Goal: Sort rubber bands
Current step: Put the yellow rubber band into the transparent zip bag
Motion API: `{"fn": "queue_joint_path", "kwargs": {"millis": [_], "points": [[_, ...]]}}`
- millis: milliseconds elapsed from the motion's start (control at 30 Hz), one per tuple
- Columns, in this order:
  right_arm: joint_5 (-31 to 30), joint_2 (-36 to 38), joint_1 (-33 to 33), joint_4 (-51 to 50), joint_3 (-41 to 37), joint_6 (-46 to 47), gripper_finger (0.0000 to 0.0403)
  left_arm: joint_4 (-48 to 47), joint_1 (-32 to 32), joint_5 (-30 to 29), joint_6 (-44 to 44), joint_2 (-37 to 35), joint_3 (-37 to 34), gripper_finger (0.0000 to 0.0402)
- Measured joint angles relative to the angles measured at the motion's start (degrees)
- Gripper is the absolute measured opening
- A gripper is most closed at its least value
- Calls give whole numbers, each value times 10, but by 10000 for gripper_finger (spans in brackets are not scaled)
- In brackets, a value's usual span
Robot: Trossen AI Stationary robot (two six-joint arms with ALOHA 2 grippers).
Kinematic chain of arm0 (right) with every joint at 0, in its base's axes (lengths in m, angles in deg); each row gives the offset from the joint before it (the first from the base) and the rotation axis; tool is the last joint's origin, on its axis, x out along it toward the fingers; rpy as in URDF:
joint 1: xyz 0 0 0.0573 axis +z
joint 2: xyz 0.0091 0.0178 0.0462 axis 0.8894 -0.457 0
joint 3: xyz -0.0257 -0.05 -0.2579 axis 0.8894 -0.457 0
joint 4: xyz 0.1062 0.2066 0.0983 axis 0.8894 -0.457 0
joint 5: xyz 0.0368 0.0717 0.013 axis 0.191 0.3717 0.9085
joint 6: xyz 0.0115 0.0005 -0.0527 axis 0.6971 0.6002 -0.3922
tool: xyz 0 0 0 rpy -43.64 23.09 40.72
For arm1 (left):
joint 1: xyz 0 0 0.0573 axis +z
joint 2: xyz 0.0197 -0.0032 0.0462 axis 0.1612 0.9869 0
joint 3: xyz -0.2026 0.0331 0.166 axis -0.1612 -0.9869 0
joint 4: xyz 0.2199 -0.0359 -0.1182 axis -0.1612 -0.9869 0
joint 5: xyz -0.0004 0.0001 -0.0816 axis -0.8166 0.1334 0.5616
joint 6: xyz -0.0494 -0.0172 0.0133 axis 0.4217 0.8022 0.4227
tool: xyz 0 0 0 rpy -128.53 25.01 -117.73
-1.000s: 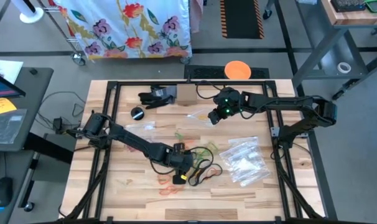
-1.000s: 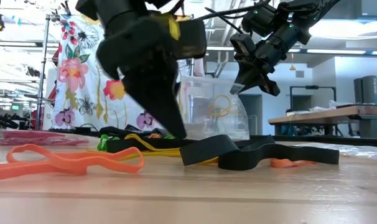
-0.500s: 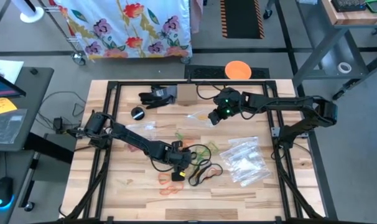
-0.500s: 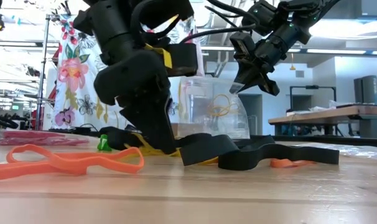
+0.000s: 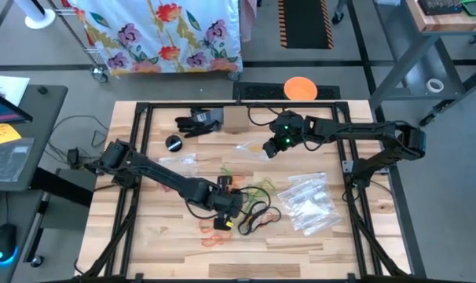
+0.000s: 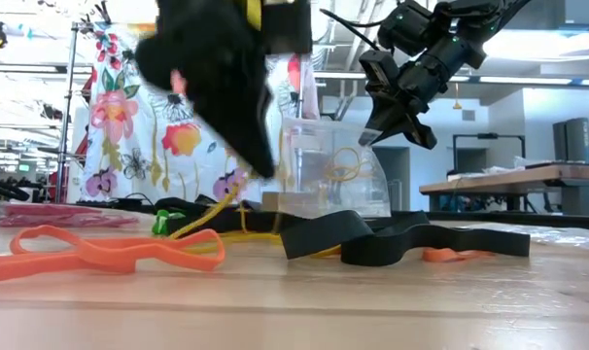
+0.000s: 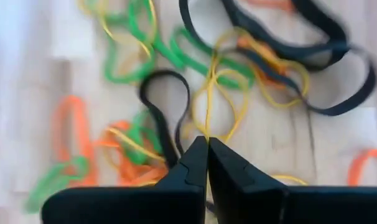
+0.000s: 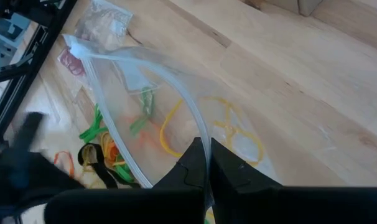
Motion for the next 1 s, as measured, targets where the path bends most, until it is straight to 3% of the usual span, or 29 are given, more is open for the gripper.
{"fn": "queue_joint_path", "kwargs": {"millis": [200,367,467,733,1000], "points": [[0,0,0,-1,0,0,0,-9,-24,-79,-75,-53,46,1],[0,0,0,-5,0,0,0,-35,-34,-301,-36,-95,48,0],[0,0,0,-9,0,0,0,-106,-31,-381,46,-111,48,0],[0,0,0,-14,0,1,0,-297,-17,-396,235,-99,45,0],[0,0,0,-13,0,2,0,-301,21,-396,234,-98,-30,0]]}}
